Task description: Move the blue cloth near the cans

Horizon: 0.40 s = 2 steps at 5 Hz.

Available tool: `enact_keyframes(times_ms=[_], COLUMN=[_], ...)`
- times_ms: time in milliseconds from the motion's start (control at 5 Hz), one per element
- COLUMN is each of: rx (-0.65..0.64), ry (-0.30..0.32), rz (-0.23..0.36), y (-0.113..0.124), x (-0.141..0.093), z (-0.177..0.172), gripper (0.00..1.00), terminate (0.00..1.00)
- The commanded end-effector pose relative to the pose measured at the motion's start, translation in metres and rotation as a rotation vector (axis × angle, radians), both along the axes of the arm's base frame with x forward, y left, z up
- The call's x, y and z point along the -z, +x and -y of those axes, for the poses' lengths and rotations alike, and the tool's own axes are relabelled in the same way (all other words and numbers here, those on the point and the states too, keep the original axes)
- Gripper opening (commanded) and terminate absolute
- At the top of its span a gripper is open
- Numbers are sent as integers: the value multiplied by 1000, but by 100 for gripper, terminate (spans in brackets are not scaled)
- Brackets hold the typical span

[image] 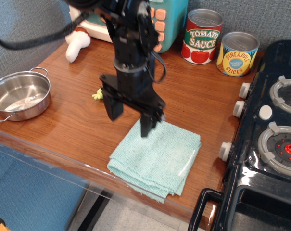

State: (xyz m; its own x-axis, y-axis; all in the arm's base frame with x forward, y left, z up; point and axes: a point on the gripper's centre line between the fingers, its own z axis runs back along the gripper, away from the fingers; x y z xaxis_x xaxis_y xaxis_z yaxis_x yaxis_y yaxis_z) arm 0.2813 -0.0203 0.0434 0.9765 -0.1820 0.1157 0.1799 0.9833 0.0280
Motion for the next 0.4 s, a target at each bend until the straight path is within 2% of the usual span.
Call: enact_keyframes(times_ms=[0, 200], rx=[62, 64], ry=[-17, -7], rz=[16, 12], y=[-20, -21], x=[4, 12], z=[23, 24], gripper=[100, 100], terminate=[0, 0])
